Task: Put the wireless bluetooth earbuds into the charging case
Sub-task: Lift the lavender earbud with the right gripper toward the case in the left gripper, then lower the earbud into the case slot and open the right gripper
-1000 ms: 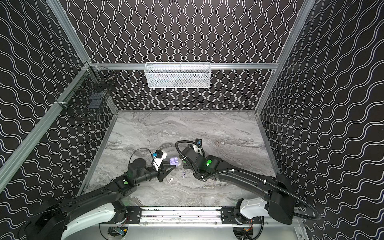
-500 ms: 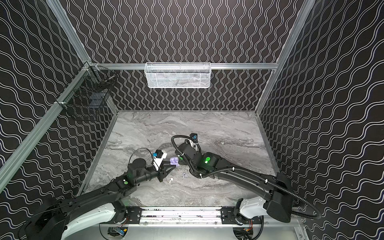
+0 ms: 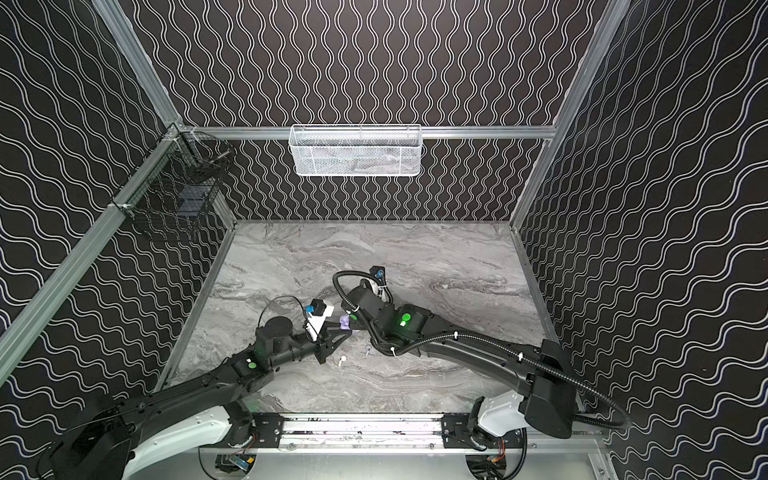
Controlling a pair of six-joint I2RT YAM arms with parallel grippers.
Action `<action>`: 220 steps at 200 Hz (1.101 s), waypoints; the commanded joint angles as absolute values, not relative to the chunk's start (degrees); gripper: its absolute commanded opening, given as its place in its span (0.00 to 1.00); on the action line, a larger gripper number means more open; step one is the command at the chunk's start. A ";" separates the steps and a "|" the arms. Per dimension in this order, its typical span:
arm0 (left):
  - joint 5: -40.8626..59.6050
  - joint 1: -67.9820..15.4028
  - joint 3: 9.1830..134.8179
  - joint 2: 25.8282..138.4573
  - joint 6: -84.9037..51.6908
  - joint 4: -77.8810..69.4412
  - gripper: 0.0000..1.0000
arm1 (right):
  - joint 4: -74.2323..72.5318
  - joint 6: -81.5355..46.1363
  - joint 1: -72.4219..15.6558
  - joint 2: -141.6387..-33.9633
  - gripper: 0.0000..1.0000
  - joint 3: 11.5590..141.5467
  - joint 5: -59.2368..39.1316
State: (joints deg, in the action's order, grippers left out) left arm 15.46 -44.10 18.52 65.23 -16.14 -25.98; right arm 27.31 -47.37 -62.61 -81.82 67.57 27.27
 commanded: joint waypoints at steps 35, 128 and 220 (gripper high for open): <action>15.16 -44.03 18.90 64.87 -16.00 -27.64 0.12 | 24.58 -47.92 -63.97 -83.39 0.14 68.65 26.89; 14.68 -43.95 18.77 64.19 -15.90 -27.34 0.12 | 24.66 -48.52 -64.16 -83.23 0.14 67.38 27.25; 14.84 -43.88 18.74 64.25 -16.00 -27.56 0.12 | 24.17 -48.63 -64.25 -83.50 0.14 67.15 26.24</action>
State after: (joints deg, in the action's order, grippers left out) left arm 15.22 -43.99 18.50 64.18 -16.14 -25.82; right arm 25.34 -47.59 -64.10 -83.48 66.98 26.52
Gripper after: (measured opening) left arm 0.222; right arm 0.168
